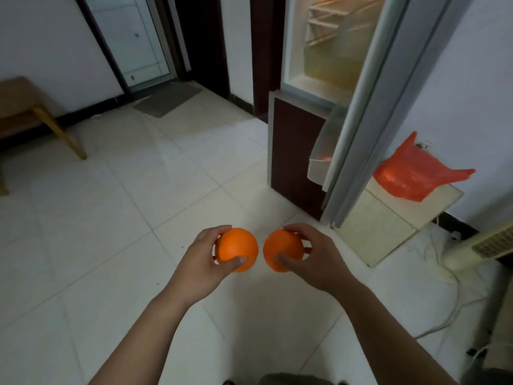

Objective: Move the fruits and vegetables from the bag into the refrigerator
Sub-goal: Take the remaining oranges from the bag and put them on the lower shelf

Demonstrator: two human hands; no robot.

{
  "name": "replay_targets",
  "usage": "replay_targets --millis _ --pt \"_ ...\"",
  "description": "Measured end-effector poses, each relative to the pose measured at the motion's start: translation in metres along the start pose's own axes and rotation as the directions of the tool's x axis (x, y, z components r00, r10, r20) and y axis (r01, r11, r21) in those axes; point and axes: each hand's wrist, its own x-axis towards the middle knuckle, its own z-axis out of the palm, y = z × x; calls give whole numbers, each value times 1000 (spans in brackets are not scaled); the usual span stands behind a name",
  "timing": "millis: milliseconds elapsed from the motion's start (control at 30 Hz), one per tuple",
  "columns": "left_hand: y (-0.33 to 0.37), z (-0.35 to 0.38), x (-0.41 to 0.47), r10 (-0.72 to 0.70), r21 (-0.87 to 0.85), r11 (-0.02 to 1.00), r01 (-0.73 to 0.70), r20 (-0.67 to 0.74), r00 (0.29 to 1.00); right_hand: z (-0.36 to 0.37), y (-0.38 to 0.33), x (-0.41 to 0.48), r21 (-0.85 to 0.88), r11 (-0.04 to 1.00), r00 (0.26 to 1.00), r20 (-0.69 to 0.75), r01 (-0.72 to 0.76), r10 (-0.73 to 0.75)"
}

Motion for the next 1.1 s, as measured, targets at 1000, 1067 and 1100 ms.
replay_targets --millis 1000,1067,1100 --pt "8 -99 455 91 11 996 -92 83 992 -24 -47 422 -32 991 984 -127 -128 123" --pt "18 -92 487 129 -16 992 -128 94 987 -39 -43 444 -34 988 977 -158 -153 145" --pt "24 -87 505 144 -31 989 -141 106 984 -46 -40 454 -36 987 971 -186 -158 148"
